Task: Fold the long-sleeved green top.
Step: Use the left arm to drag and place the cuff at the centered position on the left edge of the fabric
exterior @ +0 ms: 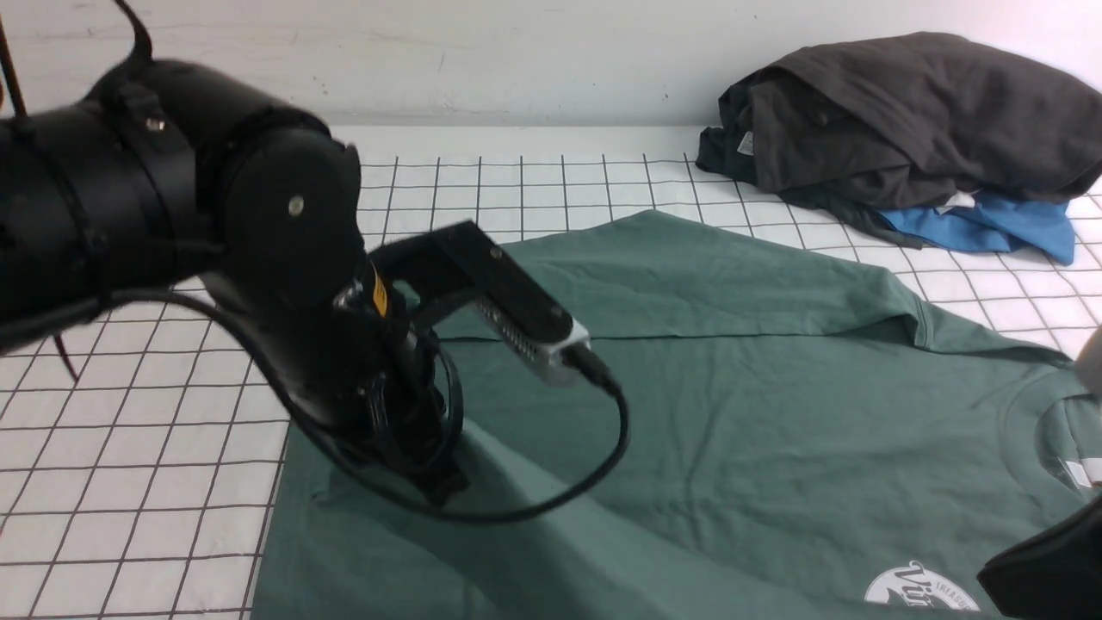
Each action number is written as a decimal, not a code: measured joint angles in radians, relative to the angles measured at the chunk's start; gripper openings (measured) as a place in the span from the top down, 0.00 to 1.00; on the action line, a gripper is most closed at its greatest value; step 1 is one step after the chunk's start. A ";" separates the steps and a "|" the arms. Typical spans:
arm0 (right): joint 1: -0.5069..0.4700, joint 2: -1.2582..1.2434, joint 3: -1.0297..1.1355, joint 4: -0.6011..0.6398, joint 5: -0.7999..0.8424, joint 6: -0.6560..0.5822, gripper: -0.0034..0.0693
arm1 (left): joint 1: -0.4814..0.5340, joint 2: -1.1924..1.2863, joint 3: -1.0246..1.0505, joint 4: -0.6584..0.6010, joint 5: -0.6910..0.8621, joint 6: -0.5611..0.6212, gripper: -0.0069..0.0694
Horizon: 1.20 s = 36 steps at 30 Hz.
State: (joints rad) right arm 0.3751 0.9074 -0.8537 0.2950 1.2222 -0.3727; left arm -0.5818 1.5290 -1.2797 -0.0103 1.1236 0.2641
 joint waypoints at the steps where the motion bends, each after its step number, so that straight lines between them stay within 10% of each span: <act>1: 0.000 0.000 0.000 0.000 0.000 0.000 0.97 | 0.003 0.000 0.000 0.000 0.002 -0.001 0.87; 17: 0.000 0.000 0.000 -0.021 -0.003 0.020 0.97 | 0.190 0.318 -0.134 0.010 -0.034 -0.038 0.83; 29: 0.000 0.019 0.000 -0.096 -0.139 0.115 0.97 | 0.318 0.386 -0.179 0.001 -0.145 -0.128 0.39; 36: 0.000 0.104 -0.002 -0.223 -0.237 0.285 0.97 | 0.414 0.458 -0.278 -0.088 -0.207 -0.142 0.35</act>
State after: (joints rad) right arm 0.3751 1.0113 -0.8556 0.0720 0.9848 -0.0879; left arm -0.1674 1.9869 -1.5581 -0.0985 0.9162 0.1225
